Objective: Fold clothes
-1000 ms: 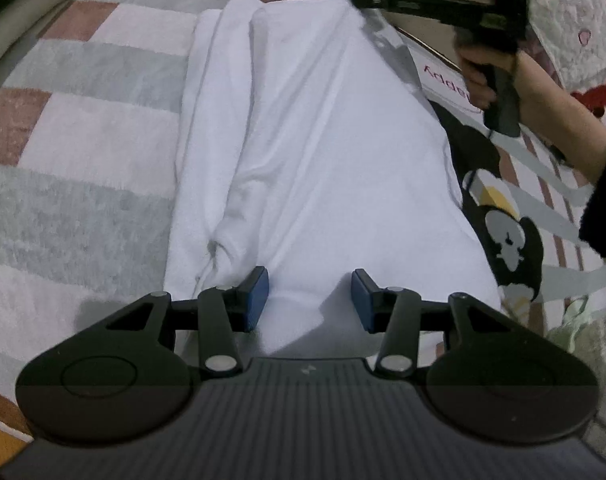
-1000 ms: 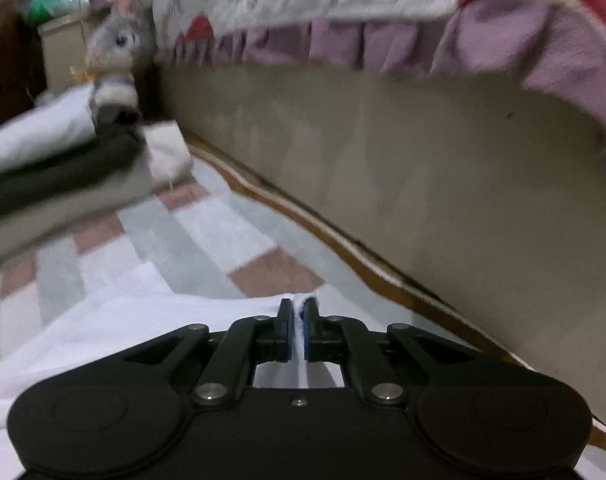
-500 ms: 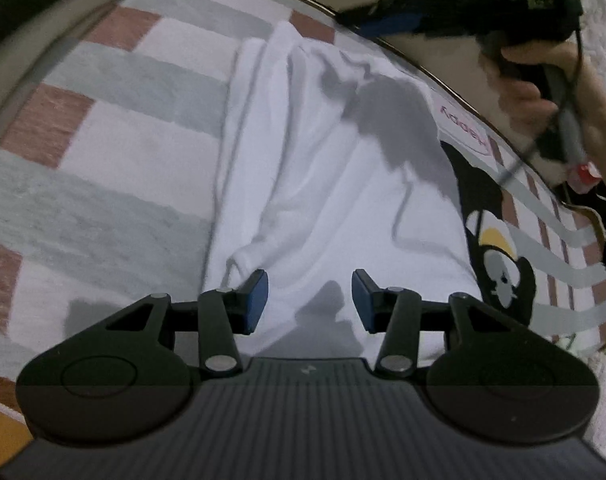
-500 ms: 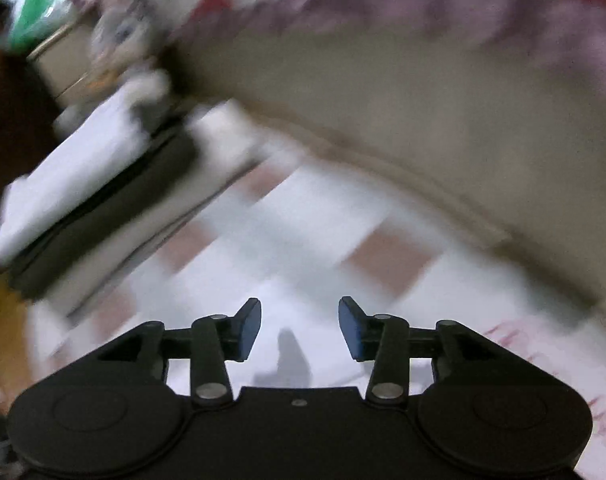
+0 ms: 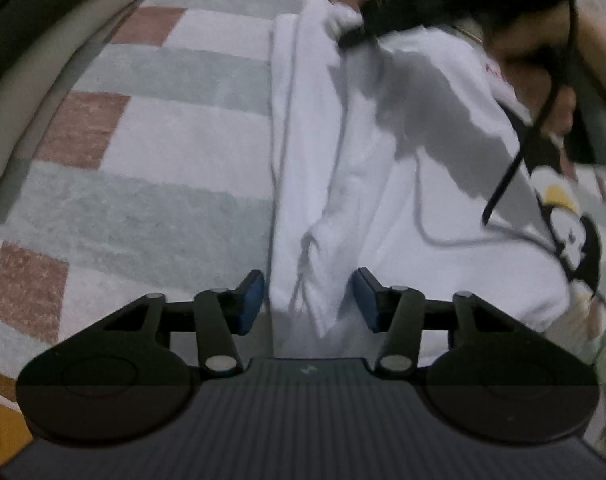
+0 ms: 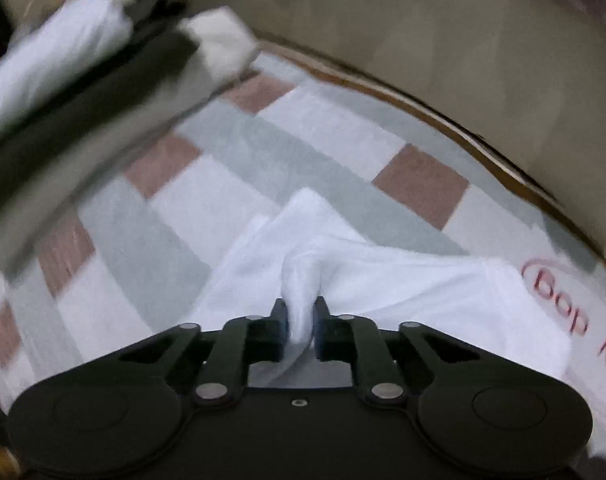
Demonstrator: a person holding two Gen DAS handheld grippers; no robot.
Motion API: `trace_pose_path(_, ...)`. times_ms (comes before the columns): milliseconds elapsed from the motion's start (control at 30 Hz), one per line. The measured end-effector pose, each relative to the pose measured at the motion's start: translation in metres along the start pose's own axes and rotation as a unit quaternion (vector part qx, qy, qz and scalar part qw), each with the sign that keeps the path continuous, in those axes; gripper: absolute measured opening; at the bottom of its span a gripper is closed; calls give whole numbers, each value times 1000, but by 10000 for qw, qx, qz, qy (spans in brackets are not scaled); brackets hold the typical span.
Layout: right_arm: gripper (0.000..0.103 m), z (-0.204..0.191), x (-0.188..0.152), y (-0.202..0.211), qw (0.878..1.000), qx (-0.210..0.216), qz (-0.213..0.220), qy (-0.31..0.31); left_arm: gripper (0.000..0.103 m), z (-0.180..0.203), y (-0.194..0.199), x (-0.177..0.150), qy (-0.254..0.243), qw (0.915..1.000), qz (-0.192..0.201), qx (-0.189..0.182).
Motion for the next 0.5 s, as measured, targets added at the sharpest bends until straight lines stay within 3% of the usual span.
trace_pose_path(133,11,5,8,4,9962,553,205,-645,28,-3,3,-7,191,9998,55,-82)
trace_pose_path(300,11,8,19,-15,9913,681,97,-1121,28,0,4,-11,139,9999,62,23)
trace_pose_path(400,12,15,23,-13,9845,988,228,-1432,31,-3,3,-10,209,9998,37,1)
trace_pose_path(500,22,33,17,20,9725,1690,463,-1533,40,-10,6,-10,310,9995,46,5)
Point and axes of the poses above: each gripper's, at about its wrist camera, not at the fingertips, and y roughly against the way its jaws point, z to its right, x to its top, the point moved 2 cm from there along -y, roughly the way its jaws point, and after that the axes turned 15 degrees about -y, right-handed, at the moved point
